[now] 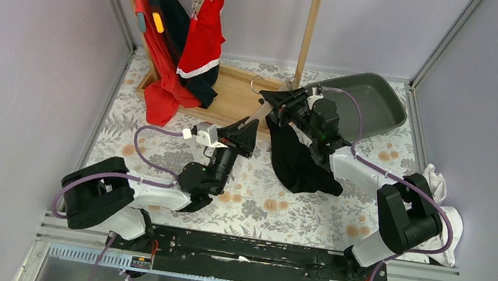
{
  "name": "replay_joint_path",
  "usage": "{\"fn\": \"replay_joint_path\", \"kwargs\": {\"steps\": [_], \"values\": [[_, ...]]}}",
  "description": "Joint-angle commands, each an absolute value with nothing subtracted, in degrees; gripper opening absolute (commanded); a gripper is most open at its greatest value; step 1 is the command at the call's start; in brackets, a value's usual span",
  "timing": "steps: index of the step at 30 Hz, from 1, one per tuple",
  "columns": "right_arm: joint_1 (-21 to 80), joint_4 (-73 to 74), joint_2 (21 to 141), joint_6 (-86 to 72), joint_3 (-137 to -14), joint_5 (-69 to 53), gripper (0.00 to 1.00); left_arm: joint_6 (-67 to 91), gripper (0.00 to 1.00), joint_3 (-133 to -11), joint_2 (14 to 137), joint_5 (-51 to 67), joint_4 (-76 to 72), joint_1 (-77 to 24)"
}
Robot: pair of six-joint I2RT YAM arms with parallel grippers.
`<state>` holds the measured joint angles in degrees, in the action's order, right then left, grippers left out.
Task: Clip the underwear to the hanger
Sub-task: Open the clamp at the hanger.
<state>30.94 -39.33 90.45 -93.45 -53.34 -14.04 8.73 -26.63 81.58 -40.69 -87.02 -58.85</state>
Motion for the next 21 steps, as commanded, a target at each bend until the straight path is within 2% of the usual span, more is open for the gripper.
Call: {"fn": "replay_joint_path", "kwargs": {"steps": [1, 4, 7, 13, 21], "values": [[30.25, -41.24, 87.61, -90.30, -52.61, -13.70, 0.05, 5.87, 0.27, -27.49, 80.90, -40.66, -92.20, -58.96], [29.53, -43.39, 88.33, -90.89, -52.13, -15.22, 0.00, 5.74, 0.49, -26.77, 79.76, -39.41, -92.16, -58.96], [28.91, -45.63, 88.75, -91.36, -51.17, -16.02, 0.00, 5.63, 0.65, -25.94, 78.59, -38.87, -92.06, -58.96], [27.75, -45.54, 88.24, -89.63, -50.89, -17.49, 0.00, 6.02, 0.78, -24.65, 75.35, -39.03, -88.21, -58.89], [25.82, -35.18, 86.60, -79.67, -53.72, -20.43, 0.00, 13.73, 0.84, -27.95, 63.99, -34.34, -57.25, -58.72]]}}
